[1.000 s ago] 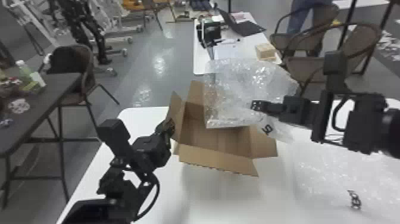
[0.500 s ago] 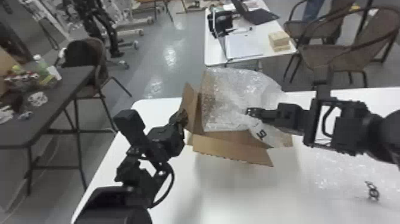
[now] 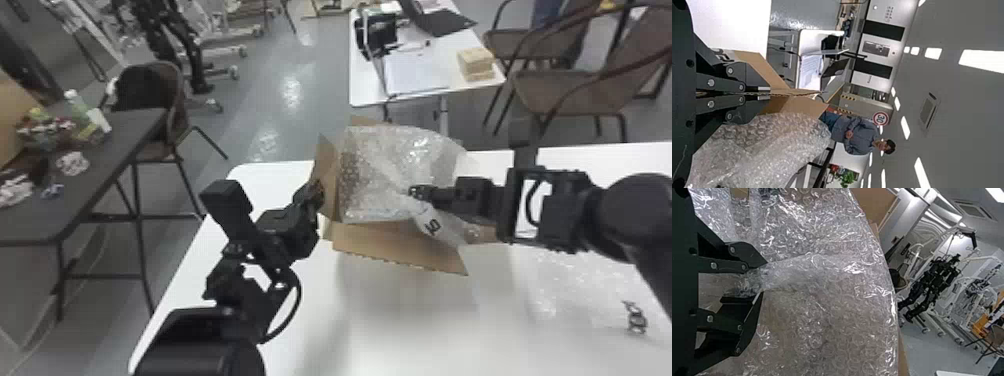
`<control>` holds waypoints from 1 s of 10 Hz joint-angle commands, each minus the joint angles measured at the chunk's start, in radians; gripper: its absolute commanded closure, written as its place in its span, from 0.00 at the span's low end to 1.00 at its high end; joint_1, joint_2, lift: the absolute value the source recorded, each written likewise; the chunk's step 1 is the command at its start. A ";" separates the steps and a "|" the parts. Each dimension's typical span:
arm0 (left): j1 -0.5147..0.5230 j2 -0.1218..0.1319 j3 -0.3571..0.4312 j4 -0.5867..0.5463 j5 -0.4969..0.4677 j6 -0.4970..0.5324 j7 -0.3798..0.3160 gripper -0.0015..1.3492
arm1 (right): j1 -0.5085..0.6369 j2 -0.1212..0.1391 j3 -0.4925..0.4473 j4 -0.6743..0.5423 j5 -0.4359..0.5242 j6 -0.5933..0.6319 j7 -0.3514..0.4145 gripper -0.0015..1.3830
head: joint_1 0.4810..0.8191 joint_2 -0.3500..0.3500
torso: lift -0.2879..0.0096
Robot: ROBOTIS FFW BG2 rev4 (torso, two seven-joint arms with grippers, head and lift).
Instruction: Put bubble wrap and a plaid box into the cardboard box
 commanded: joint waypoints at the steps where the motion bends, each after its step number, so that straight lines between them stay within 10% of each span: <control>1: -0.006 -0.003 -0.005 0.007 0.003 -0.002 0.000 0.90 | -0.034 0.015 0.020 0.098 0.012 -0.007 0.025 0.74 | 0.56 0.90 | 0.62; 4: -0.009 -0.003 -0.008 0.010 0.003 -0.005 0.000 0.90 | -0.080 0.030 0.066 0.194 0.037 -0.024 0.070 0.72 | 0.61 0.92 | 0.62; 7: -0.005 -0.003 -0.004 0.012 0.007 -0.015 0.000 0.90 | -0.029 0.021 0.039 0.101 0.020 -0.018 0.038 0.05 | 0.62 0.92 | 0.62; 10: 0.000 -0.003 -0.001 0.010 0.010 -0.025 0.003 0.90 | 0.098 -0.007 -0.082 -0.273 0.014 0.031 -0.131 0.10 | 0.58 0.89 | 0.62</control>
